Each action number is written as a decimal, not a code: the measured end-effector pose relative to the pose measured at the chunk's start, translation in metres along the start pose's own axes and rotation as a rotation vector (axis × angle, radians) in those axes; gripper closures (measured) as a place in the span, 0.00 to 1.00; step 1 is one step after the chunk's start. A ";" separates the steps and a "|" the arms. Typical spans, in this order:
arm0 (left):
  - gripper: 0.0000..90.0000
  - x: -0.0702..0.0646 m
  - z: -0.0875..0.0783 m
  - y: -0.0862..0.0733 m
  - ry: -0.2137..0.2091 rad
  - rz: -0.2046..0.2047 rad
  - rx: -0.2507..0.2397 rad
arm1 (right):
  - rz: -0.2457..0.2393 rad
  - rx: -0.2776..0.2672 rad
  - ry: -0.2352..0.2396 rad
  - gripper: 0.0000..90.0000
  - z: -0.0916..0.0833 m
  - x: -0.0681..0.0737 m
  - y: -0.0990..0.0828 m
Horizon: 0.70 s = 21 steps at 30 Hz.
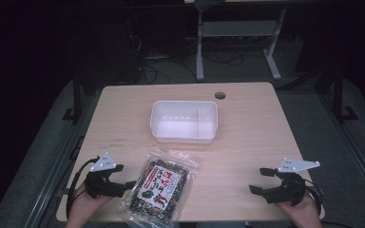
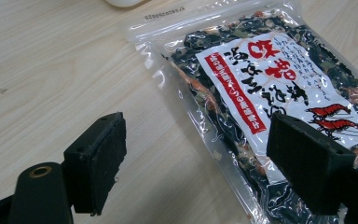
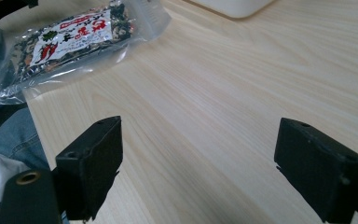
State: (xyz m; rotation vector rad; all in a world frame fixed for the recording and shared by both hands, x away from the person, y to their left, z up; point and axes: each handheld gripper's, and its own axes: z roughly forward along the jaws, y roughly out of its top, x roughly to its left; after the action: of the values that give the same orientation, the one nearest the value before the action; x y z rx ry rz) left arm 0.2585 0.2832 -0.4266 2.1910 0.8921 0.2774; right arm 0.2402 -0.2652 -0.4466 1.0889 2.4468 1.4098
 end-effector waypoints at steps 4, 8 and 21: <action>0.22 -0.001 0.000 0.001 -0.005 -0.007 -0.006 | 0.001 0.002 0.023 0.16 0.006 0.004 0.007; 0.23 -0.003 -0.003 0.004 -0.004 -0.011 -0.034 | -0.007 0.003 0.033 0.16 0.012 0.009 0.010; 0.35 -0.007 0.002 0.004 -0.044 0.016 -0.003 | -0.018 0.052 0.068 0.16 0.037 0.013 0.033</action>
State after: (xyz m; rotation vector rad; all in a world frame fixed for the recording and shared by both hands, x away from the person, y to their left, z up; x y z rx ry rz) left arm 0.2567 0.2755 -0.4249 2.1939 0.8498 0.2376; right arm 0.2643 -0.2203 -0.4383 1.0431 2.5476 1.4077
